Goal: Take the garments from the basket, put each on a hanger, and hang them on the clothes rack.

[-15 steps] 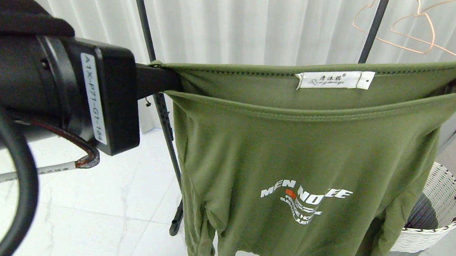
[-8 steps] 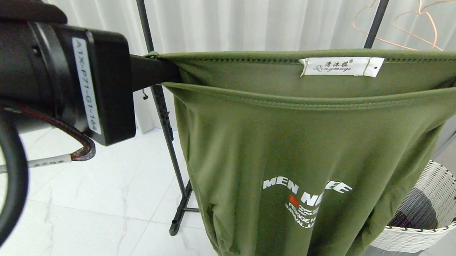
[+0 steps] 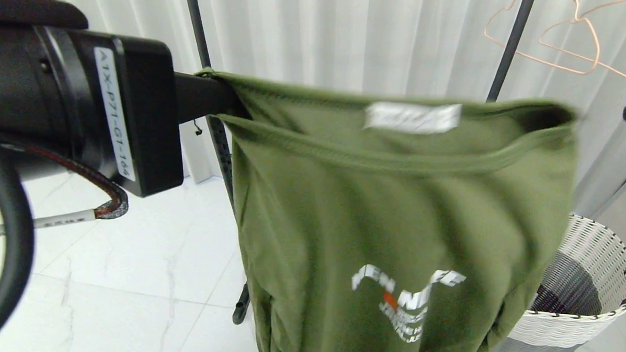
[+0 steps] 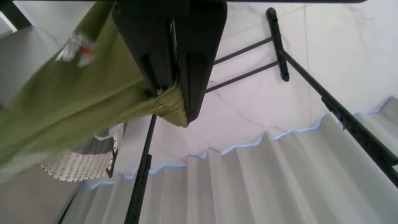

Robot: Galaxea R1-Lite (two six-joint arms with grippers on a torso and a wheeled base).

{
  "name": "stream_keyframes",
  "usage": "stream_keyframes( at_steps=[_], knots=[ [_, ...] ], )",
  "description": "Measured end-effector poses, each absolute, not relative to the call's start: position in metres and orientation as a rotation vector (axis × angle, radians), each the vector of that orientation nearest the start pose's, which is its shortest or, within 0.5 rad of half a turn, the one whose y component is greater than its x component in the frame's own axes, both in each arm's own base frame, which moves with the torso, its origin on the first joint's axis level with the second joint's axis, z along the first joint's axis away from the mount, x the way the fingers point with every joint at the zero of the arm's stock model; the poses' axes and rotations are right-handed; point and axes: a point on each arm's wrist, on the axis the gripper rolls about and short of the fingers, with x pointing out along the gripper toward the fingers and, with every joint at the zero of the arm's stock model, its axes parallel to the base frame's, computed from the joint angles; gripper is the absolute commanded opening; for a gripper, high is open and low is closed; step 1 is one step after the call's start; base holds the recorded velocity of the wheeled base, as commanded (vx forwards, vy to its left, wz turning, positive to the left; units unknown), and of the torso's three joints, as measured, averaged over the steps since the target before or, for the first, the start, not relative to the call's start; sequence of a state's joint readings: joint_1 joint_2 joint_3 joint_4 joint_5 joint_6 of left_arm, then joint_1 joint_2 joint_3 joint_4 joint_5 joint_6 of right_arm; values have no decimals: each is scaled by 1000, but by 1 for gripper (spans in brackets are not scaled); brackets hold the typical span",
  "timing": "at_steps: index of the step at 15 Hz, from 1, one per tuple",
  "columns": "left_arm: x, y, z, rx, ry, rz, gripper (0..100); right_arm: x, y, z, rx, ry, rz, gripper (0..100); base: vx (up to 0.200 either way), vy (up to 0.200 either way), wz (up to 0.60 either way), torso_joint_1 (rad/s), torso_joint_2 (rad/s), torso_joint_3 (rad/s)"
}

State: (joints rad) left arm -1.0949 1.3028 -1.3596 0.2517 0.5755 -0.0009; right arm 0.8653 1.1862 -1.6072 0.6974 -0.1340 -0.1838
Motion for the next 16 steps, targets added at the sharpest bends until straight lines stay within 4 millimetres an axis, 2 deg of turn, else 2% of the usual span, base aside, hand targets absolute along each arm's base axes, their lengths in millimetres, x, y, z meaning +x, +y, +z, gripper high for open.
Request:
stream_keyframes(
  at_steps=[5,7,12,16],
  knots=[
    [98,-161,354,154,135,-501,0,74,80,381,-323,208,728,100,0,0,0,0,0,0],
    [102,-157,349,176,146,-461,0,76,69,375,-338,253,619,100,0,0,0,0,0,0],
    [115,-119,325,380,176,-302,0,87,37,348,-375,433,195,100,0,0,0,0,0,0],
    [108,-96,321,374,176,-238,0,83,24,332,-368,499,66,100,0,0,0,0,0,0]
  ],
)
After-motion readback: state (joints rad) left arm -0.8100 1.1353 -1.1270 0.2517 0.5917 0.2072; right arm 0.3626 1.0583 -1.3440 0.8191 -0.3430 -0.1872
